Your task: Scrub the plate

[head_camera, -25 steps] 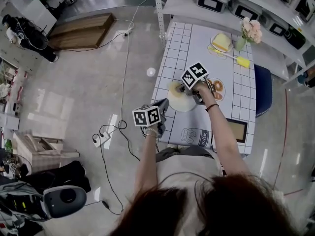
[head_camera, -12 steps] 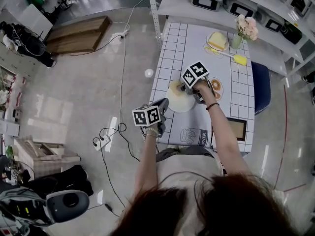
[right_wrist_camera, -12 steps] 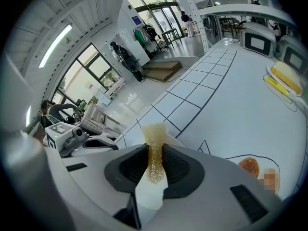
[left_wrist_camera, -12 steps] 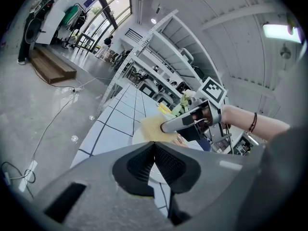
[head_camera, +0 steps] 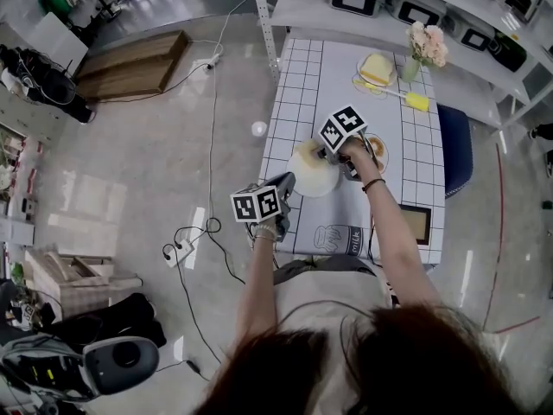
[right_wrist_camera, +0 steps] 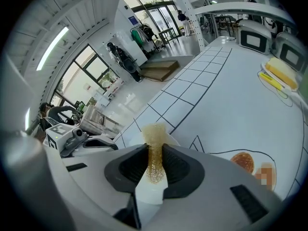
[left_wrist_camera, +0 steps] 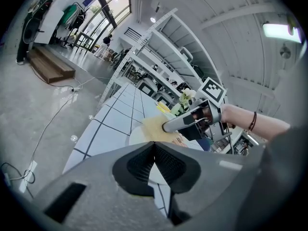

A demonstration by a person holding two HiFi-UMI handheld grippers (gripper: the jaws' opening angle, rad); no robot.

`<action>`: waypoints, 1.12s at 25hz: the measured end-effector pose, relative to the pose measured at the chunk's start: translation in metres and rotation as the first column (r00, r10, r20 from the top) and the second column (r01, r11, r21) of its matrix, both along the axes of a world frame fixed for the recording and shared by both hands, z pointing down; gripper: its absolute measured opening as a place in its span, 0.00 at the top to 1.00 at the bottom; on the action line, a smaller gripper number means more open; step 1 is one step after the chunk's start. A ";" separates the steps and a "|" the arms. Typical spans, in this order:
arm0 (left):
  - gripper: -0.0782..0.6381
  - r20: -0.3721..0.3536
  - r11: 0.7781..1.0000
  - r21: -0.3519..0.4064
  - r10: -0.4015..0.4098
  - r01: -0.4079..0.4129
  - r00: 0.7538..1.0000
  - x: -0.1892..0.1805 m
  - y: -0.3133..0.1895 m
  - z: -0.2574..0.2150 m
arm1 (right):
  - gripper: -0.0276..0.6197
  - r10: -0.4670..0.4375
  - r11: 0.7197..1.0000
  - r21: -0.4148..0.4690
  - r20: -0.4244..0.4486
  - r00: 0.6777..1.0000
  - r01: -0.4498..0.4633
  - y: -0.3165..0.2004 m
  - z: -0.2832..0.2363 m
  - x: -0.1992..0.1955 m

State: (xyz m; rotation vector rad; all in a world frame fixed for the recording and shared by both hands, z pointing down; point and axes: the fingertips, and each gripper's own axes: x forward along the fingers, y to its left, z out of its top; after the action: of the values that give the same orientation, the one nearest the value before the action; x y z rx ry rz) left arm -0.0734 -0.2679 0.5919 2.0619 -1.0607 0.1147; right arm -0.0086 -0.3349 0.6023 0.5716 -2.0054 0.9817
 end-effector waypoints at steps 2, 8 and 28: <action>0.88 0.003 1.000 0.000 0.006 -0.006 1.000 0.002 0.000 0.000 | 0.83 0.004 1.000 -0.004 0.001 1.000 -0.004 0.000 0.000 0.003; 0.88 -0.002 1.000 0.002 0.013 -0.013 1.000 0.007 0.000 -0.001 | 0.83 0.010 1.000 -0.011 -0.003 1.000 -0.010 0.002 -0.001 0.012; 0.88 0.032 0.999 0.006 0.054 -0.054 0.998 0.032 0.007 -0.002 | 0.83 0.008 1.000 0.020 -0.032 0.999 -0.007 0.013 -0.007 0.037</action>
State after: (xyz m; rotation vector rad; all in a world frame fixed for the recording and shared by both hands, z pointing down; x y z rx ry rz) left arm -0.0415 -0.2605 0.5898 2.1021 -1.0265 0.1720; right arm 0.0289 -0.3224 0.5952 0.6025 -1.9879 0.9518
